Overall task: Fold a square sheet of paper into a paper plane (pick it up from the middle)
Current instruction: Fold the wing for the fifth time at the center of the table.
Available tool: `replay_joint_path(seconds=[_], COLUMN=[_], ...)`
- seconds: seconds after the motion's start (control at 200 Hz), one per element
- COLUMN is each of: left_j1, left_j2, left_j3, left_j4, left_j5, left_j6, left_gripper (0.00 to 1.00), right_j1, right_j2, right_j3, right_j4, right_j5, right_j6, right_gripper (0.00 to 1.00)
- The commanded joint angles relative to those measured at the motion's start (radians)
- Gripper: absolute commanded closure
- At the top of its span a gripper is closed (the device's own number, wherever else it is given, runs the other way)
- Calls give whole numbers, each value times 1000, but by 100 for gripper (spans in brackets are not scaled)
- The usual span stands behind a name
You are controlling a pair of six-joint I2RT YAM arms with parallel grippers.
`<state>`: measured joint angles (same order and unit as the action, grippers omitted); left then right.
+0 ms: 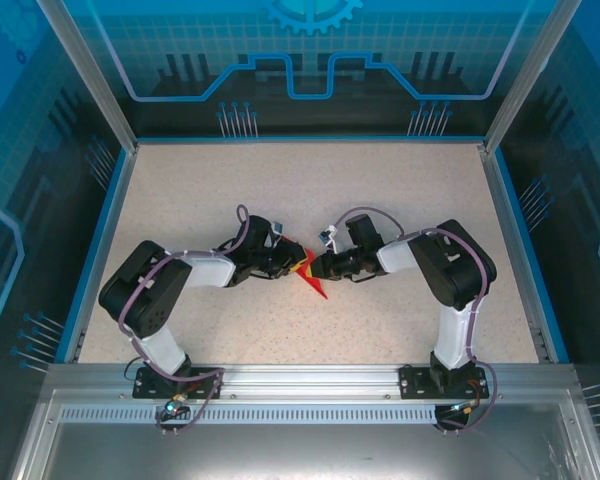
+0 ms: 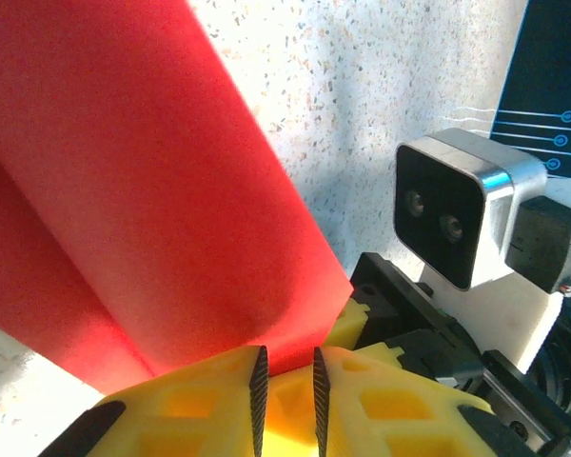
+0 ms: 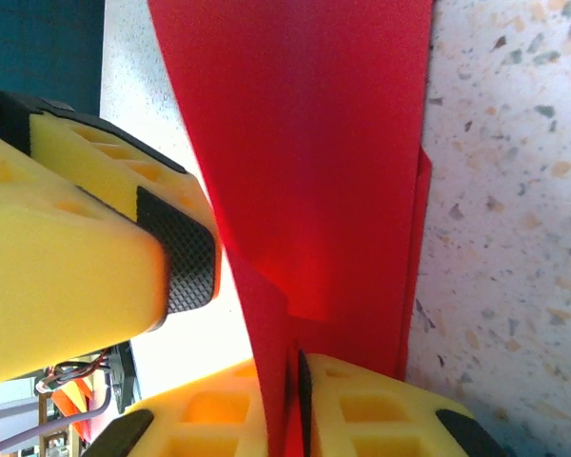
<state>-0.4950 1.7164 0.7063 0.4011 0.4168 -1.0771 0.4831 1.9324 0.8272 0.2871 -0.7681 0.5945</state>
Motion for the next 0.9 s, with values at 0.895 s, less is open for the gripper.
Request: replay_joint_path(seconds=[0.895], left_j1=[0], left_j2=[70], left_j3=[61], left_j4=[-37], left_j5=[-18], left_j6=[23], left_gripper=[81], right_j1=[48], right_j2=[-166], right_j3=[-4], right_j4=[-278], right_j5=[191], right_j6=[-331], right_gripper=[60])
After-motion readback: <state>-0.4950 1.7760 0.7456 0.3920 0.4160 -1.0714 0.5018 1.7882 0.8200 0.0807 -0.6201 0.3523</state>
